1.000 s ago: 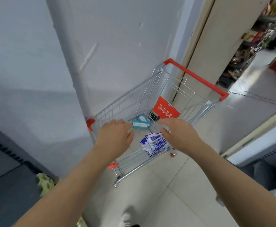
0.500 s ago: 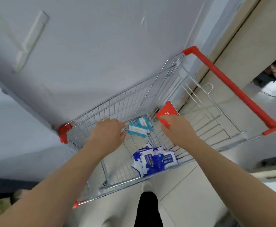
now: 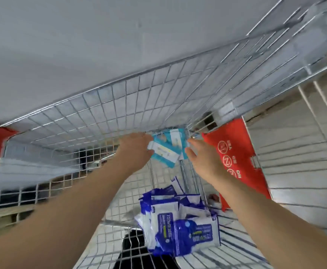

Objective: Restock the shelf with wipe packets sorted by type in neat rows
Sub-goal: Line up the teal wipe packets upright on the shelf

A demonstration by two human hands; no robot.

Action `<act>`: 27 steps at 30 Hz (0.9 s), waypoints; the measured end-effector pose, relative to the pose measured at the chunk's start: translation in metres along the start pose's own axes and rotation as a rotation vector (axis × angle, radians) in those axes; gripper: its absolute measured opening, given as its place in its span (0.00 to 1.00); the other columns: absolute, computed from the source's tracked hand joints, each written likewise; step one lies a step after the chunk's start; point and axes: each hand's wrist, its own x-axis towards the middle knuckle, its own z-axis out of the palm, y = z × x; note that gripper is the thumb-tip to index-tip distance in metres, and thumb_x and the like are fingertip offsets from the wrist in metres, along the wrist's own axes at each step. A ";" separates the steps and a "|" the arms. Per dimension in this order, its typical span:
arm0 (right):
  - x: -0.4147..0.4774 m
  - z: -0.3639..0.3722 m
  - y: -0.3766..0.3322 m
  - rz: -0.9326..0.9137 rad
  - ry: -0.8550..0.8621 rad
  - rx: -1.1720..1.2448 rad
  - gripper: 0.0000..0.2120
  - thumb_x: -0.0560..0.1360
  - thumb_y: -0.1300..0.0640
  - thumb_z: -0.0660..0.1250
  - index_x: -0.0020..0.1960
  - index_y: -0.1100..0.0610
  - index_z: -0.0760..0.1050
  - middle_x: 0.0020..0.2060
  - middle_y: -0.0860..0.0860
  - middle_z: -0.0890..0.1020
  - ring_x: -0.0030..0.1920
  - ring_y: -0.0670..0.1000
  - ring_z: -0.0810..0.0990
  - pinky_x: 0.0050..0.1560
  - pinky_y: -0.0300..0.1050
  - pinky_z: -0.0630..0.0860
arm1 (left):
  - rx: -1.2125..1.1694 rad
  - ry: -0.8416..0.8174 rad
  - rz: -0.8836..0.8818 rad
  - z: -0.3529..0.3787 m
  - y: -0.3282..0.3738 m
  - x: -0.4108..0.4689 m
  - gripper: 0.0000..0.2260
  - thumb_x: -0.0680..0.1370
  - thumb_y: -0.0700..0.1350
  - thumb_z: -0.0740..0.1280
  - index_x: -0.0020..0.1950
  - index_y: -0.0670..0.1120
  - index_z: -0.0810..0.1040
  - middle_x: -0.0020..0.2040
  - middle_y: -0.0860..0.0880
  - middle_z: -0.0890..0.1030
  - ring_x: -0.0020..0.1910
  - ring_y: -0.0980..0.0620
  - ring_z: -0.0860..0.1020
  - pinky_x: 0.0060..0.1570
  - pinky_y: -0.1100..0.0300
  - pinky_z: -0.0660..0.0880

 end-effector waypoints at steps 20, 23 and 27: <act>0.108 0.112 0.050 0.194 -0.057 0.140 0.18 0.80 0.58 0.62 0.68 0.63 0.69 0.66 0.59 0.73 0.65 0.55 0.72 0.62 0.44 0.68 | -0.096 0.005 -0.012 0.114 -0.058 0.085 0.15 0.75 0.55 0.68 0.56 0.49 0.71 0.47 0.50 0.77 0.46 0.49 0.77 0.44 0.55 0.74; 0.115 0.125 0.043 0.218 0.007 0.148 0.12 0.76 0.60 0.68 0.59 0.58 0.74 0.54 0.57 0.74 0.50 0.51 0.75 0.48 0.43 0.76 | -0.180 0.000 -0.109 0.108 -0.075 0.071 0.14 0.75 0.53 0.70 0.55 0.49 0.71 0.44 0.52 0.77 0.39 0.52 0.75 0.36 0.59 0.71; 0.118 0.141 0.034 0.295 0.083 0.099 0.17 0.73 0.55 0.72 0.60 0.49 0.72 0.54 0.57 0.69 0.53 0.57 0.73 0.53 0.55 0.78 | -0.384 -0.016 -0.184 0.111 -0.088 0.065 0.13 0.72 0.52 0.73 0.51 0.51 0.73 0.43 0.54 0.78 0.38 0.57 0.76 0.37 0.59 0.76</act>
